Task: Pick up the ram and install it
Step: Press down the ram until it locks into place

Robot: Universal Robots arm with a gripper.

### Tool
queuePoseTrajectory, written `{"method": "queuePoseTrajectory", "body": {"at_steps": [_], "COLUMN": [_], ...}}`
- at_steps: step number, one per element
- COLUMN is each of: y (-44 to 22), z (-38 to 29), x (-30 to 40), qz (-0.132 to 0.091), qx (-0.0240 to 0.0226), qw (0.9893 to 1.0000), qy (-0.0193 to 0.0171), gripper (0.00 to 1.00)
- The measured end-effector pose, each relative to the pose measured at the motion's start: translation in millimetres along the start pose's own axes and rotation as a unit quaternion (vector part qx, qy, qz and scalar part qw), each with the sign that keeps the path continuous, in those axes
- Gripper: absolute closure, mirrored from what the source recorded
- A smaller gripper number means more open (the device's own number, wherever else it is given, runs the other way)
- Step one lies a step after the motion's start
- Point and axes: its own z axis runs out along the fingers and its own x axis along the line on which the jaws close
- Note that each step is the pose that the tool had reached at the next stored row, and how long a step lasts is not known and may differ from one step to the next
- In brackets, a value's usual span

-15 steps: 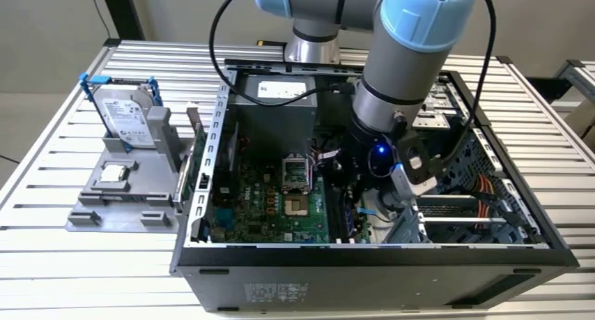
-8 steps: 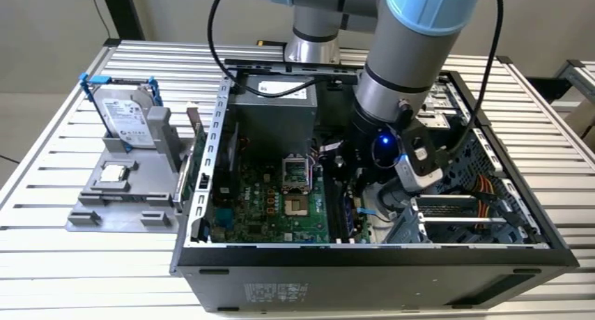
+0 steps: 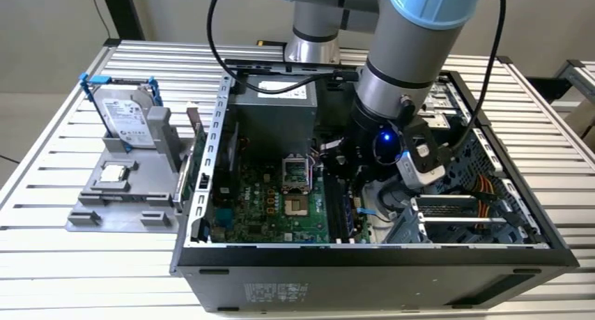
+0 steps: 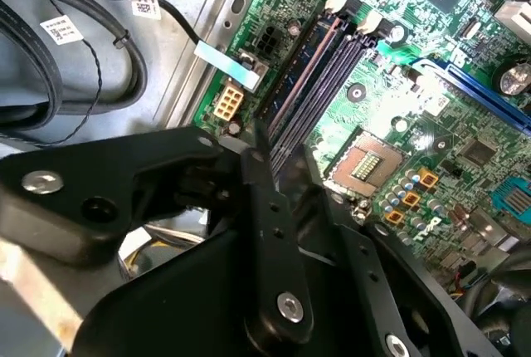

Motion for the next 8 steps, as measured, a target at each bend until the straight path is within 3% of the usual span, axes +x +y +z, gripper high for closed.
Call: {"method": "queuePoseTrajectory", "body": {"at_steps": [8], "y": [0.0], "z": [0.0], "x": [0.0], "qz": [0.0], "qx": [-0.0003], "qw": [1.0], "qy": [0.0], "gripper": [1.0]}}
